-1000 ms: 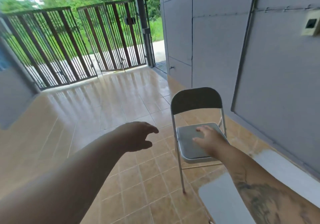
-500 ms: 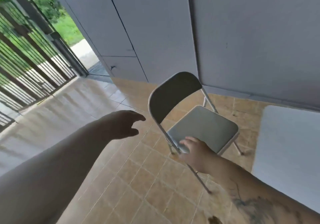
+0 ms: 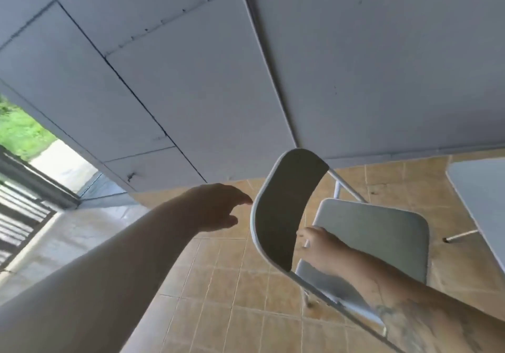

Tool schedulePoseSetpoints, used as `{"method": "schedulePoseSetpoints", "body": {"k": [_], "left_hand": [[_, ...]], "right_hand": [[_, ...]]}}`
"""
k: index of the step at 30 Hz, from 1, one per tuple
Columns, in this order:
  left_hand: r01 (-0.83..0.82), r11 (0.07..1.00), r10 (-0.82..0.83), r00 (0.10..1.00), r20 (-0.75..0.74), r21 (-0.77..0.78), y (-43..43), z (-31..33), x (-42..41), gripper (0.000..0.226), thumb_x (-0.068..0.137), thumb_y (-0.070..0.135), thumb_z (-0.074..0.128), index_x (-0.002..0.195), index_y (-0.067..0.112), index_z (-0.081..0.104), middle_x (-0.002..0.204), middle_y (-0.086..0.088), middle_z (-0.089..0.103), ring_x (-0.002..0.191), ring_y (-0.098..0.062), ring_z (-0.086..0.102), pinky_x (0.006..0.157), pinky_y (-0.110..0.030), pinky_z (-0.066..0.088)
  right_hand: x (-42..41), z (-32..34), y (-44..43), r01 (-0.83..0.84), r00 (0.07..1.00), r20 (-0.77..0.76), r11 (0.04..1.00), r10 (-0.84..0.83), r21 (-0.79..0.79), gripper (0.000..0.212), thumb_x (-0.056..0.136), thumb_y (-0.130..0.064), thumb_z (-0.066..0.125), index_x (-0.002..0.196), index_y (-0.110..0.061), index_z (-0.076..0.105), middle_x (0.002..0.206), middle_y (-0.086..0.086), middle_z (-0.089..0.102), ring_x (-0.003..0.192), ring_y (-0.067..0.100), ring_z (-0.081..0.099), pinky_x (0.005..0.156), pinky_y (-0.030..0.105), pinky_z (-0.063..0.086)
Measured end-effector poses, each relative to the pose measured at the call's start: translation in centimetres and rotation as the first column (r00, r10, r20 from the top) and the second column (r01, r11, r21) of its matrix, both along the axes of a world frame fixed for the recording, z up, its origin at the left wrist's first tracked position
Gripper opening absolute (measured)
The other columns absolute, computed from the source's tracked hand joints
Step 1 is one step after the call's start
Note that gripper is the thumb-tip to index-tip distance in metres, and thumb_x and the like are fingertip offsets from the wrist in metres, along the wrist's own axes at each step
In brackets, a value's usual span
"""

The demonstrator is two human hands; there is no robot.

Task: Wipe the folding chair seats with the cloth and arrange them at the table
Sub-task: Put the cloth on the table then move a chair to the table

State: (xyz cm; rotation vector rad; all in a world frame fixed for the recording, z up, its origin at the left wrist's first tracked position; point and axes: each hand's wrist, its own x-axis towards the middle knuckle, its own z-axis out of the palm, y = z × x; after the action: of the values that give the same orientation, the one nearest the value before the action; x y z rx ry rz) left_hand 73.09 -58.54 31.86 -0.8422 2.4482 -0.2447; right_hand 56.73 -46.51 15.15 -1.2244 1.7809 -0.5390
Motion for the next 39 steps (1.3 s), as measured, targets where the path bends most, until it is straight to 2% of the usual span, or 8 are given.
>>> {"method": "schedulePoseSetpoints", "body": {"k": [5, 11, 18, 24, 29, 32, 35, 39], "left_hand": [[0.219, 0.962, -0.247, 0.953, 0.175, 0.163, -7.1, -2.5, -1.2, 0.060, 0.093, 0.032, 0.057, 0.147, 0.038, 0.032, 0.154, 0.012, 0.036, 0.142, -0.011, 0.032, 0.119, -0.036, 0.023], [0.485, 0.869, -0.494, 0.846, 0.202, 0.095, -15.6, -8.2, -8.9, 0.070, 0.089, 0.027, 0.058, 0.147, 0.045, 0.025, 0.156, 0.016, 0.029, 0.143, -0.008, 0.027, 0.117, -0.032, 0.024], [0.608, 0.791, -0.589, 0.726, 0.355, 0.070, -21.9, -14.6, -14.8, 0.074, 0.093, 0.020, 0.045, 0.151, 0.044, 0.006, 0.163, 0.012, 0.002, 0.149, -0.014, 0.008, 0.116, -0.032, 0.026], [0.836, 0.519, -0.799, 0.399, 0.450, 0.180, -25.6, -15.9, -21.1, 0.068, 0.093, 0.011, 0.046, 0.149, 0.042, 0.021, 0.163, 0.009, 0.003, 0.150, -0.018, 0.001, 0.115, -0.037, 0.027], [0.892, 0.357, -0.837, 0.173, 0.520, 0.277, -28.1, -18.1, -23.8, 0.094, 0.079, 0.041, 0.069, 0.153, 0.035, 0.011, 0.163, 0.006, 0.001, 0.150, -0.018, 0.002, 0.120, -0.044, 0.012], [0.895, 0.282, -0.911, 0.137, 0.389, 0.345, -30.4, -19.5, -23.8, 0.107, 0.063, 0.050, 0.073, 0.152, 0.035, 0.015, 0.159, 0.006, 0.020, 0.145, -0.019, 0.020, 0.115, -0.039, 0.028], [0.902, 0.234, -0.956, 0.146, 0.254, 0.363, -31.8, -20.1, -23.9, 0.100, 0.062, 0.050, 0.067, 0.150, 0.038, 0.021, 0.154, 0.011, 0.029, 0.140, -0.015, 0.028, 0.109, -0.036, 0.037], [0.899, 0.234, -0.970, 0.189, 0.155, 0.369, -32.4, -20.3, -23.7, 0.080, 0.068, 0.039, 0.067, 0.142, 0.037, 0.038, 0.141, 0.009, 0.046, 0.128, -0.016, 0.045, 0.101, -0.034, 0.045]], "right_hand": [[3.1, -1.4, -2.1, 0.318, 0.945, 0.072, 0.948, -0.319, 0.028, 0.059, 0.091, -0.037, 0.054, 0.146, -0.021, 0.040, 0.152, 0.002, 0.038, 0.138, 0.022, 0.039, 0.109, 0.035, 0.033], [1.8, -1.9, -2.8, 0.546, 0.831, -0.068, 0.833, -0.552, -0.094, 0.046, 0.090, -0.036, 0.054, 0.129, -0.012, 0.055, 0.139, 0.006, 0.050, 0.129, 0.026, 0.046, 0.107, 0.038, 0.038], [2.3, -5.1, -5.8, 0.520, 0.854, -0.061, 0.853, -0.517, 0.047, 0.055, 0.085, -0.041, 0.051, 0.135, -0.020, 0.050, 0.139, 0.001, 0.047, 0.131, 0.024, 0.041, 0.111, 0.036, 0.034], [1.8, -6.4, -10.4, 0.730, 0.683, -0.082, 0.674, -0.726, 0.110, 0.057, 0.087, -0.043, 0.049, 0.139, -0.021, 0.047, 0.142, -0.001, 0.045, 0.134, 0.021, 0.040, 0.111, 0.036, 0.035], [4.6, -7.0, -14.9, 0.892, 0.436, -0.085, 0.417, -0.896, 0.176, 0.056, 0.092, -0.041, 0.051, 0.144, -0.021, 0.043, 0.153, -0.001, 0.037, 0.139, 0.019, 0.036, 0.112, 0.031, 0.029], [8.5, -7.1, -18.3, 0.909, 0.332, -0.024, 0.313, -0.943, 0.276, 0.052, 0.093, -0.039, 0.052, 0.141, -0.022, 0.046, 0.149, -0.004, 0.040, 0.137, 0.017, 0.038, 0.111, 0.030, 0.029], [11.2, -7.7, -20.9, 0.911, 0.282, -0.047, 0.252, -0.958, 0.327, 0.034, 0.090, -0.046, 0.049, 0.116, -0.028, 0.061, 0.121, -0.006, 0.062, 0.114, 0.020, 0.058, 0.099, 0.040, 0.044], [12.3, -7.3, -22.6, 0.935, 0.260, 0.001, 0.252, -0.966, 0.252, 0.058, 0.080, -0.065, 0.056, 0.126, -0.030, 0.055, 0.120, -0.009, 0.061, 0.108, 0.013, 0.057, 0.095, 0.032, 0.045]]}}
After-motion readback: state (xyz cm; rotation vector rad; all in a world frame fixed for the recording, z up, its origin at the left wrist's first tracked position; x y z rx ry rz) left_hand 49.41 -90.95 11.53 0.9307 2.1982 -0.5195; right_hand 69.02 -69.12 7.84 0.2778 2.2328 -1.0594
